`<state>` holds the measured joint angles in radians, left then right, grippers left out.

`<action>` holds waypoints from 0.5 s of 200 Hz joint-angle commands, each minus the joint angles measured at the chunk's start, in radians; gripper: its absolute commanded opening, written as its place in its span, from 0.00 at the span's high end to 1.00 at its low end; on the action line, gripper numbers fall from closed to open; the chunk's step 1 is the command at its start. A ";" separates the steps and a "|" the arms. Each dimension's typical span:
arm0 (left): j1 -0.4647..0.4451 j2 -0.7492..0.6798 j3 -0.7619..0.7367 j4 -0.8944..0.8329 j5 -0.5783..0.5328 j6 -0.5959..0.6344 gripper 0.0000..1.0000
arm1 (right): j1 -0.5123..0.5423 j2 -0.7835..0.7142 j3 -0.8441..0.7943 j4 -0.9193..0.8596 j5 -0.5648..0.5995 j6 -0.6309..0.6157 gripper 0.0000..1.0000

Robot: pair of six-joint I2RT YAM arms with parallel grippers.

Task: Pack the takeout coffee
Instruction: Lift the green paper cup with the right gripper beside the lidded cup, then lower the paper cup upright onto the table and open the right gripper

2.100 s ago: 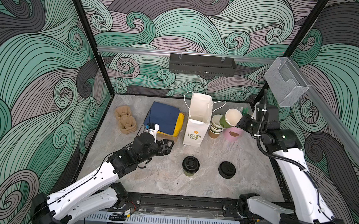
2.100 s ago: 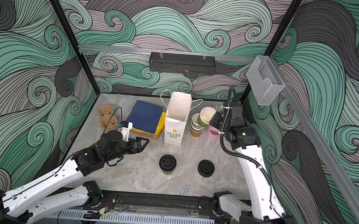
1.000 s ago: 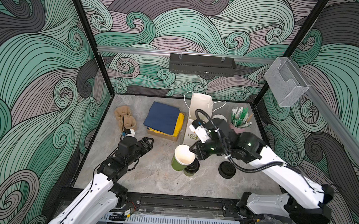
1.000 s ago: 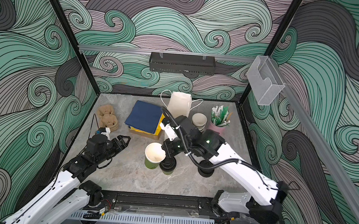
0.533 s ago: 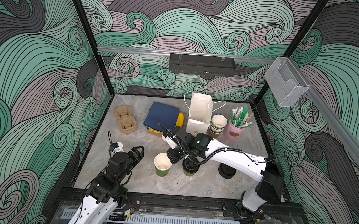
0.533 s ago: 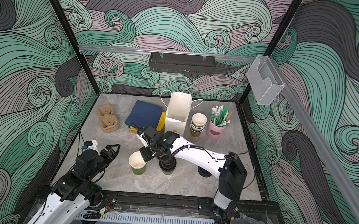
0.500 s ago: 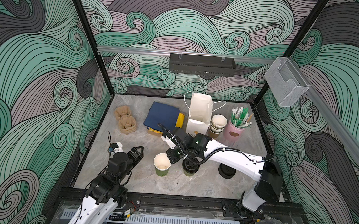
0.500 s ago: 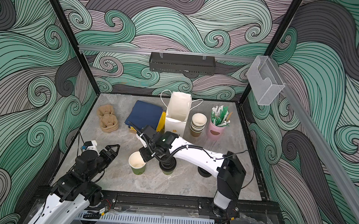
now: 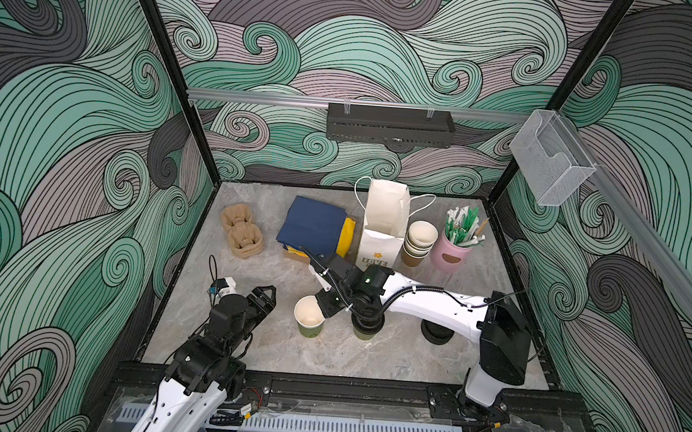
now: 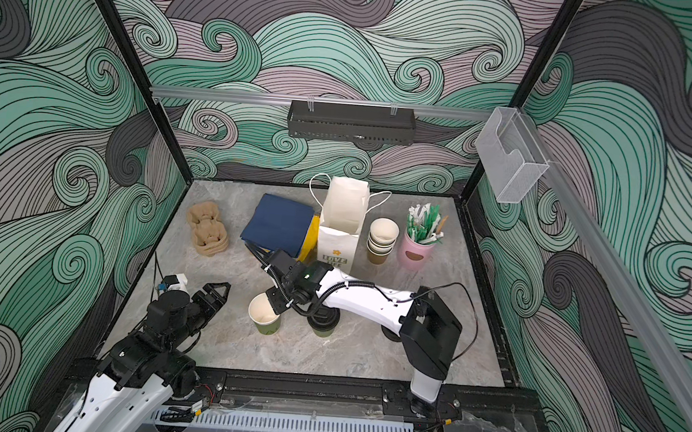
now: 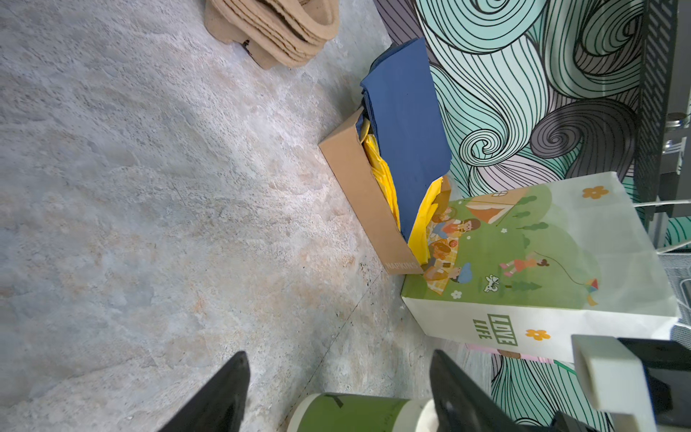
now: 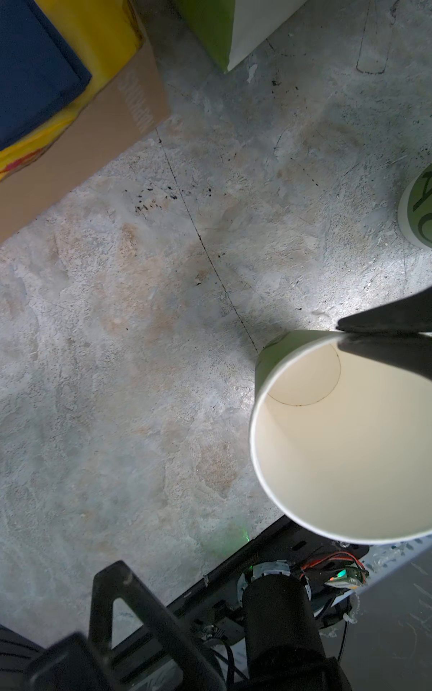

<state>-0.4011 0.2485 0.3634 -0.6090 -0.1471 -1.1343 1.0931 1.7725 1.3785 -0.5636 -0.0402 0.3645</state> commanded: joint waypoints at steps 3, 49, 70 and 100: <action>0.008 0.021 0.017 0.021 0.012 0.022 0.22 | 0.008 0.017 -0.009 0.008 0.029 0.004 1.00; 0.007 0.041 0.023 0.031 0.024 0.033 0.22 | 0.014 0.018 -0.006 -0.002 0.050 0.003 0.82; 0.008 0.044 0.022 0.039 0.033 0.038 0.22 | 0.014 0.004 -0.003 -0.006 0.054 0.004 0.68; 0.007 0.068 0.028 0.061 0.060 0.053 0.22 | 0.016 -0.038 0.015 -0.033 0.044 0.002 0.58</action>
<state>-0.4011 0.2943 0.3637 -0.5789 -0.1181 -1.1149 1.1023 1.7859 1.3785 -0.5671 -0.0051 0.3687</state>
